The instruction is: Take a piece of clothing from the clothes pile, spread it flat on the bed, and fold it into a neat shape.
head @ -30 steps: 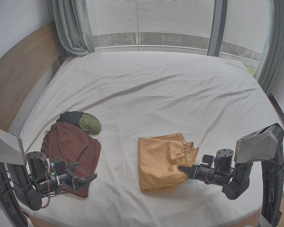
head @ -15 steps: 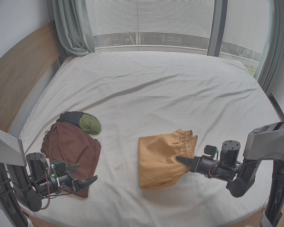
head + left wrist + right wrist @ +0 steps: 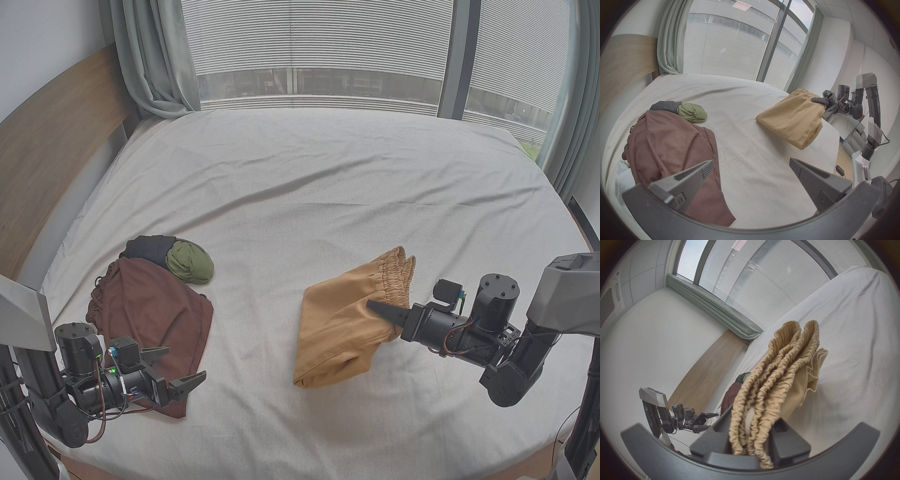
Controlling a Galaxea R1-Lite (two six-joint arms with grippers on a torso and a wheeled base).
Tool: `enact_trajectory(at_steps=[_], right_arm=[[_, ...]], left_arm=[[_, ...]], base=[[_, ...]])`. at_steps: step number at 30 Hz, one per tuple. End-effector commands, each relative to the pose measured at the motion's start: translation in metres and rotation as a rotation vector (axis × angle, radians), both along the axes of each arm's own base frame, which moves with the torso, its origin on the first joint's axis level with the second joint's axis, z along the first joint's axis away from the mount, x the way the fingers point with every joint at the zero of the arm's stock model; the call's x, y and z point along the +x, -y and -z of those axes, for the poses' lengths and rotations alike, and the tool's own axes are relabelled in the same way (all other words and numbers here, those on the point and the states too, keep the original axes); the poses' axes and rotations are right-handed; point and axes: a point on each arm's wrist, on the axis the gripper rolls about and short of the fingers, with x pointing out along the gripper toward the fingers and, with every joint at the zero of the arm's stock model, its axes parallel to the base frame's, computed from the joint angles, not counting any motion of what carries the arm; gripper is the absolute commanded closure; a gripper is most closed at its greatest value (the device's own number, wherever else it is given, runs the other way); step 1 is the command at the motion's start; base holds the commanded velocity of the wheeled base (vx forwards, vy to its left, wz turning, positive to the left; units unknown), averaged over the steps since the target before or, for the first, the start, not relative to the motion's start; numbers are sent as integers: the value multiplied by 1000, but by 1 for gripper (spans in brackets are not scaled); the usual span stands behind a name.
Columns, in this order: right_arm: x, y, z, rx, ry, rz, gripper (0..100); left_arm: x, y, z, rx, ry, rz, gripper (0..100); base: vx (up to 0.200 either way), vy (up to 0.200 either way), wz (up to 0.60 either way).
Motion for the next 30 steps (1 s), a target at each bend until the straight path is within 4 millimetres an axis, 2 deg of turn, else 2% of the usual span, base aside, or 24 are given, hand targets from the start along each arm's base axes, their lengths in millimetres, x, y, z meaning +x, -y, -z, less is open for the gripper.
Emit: enact_trajectory(at_steps=[1, 18, 25, 30], right_arm=[[3, -5, -11, 30, 36, -9, 100], [26, -15, -34, 100, 86, -8, 100], [49, -26, -47, 108, 95, -7, 100], [61, -31, -46, 104, 85, -6, 100]], left_arm=[[0, 0, 0, 0, -1, 0, 0], [0, 0, 1, 0, -2, 0, 0], [1, -1, 0, 0, 1, -4, 0], [0, -1, 1, 0, -2, -4, 0]], base=[[0, 0, 0], [0, 0, 0], [0, 0, 0], [0, 0, 0]])
